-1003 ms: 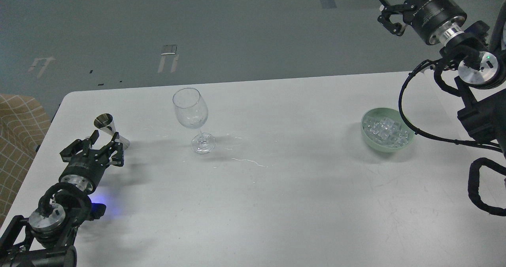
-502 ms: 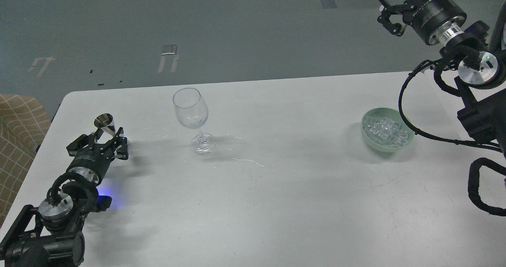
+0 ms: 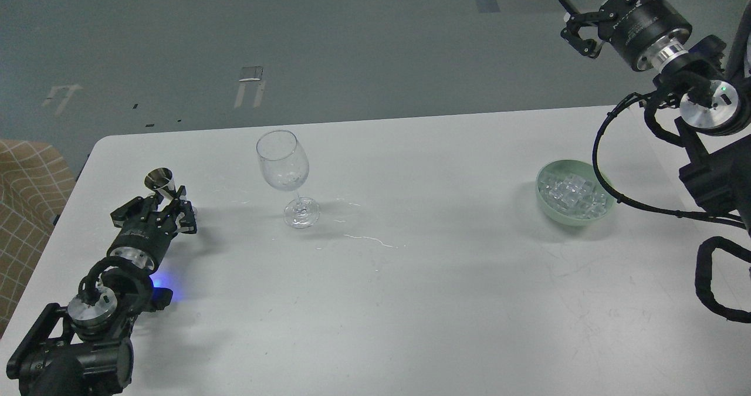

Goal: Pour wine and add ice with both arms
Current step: 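Lift the jigger with the left gripper toward the wine glass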

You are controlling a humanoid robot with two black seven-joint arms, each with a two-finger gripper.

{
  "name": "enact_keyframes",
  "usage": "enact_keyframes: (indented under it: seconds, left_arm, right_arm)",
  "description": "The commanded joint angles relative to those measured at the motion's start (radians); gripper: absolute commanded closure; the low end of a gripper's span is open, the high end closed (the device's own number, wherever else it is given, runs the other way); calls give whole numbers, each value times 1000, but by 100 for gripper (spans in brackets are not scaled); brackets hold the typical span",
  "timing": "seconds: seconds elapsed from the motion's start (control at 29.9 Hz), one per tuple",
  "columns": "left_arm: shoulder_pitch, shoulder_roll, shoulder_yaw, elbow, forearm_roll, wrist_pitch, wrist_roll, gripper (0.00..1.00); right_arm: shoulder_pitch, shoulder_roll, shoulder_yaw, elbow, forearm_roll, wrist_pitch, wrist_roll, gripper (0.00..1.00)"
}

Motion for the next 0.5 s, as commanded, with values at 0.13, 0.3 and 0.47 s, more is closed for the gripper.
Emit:
enact_keyframes:
  seconds: [0.13,0.3,0.47]
  left_arm:
    - [-2,1,-3,1,-1,-8,2,100]
    - [-2,0,-4,-20,-1,-60,2,100]
    - [12,20,-3,-124,-1,-60,11,100]
  right_arm:
    - [1,1,0,-1,0,0,-2,0]
    - [1,-1,0,0,0,0,-2,0]
    - [0,-4,0,2,0,0,-2,0]
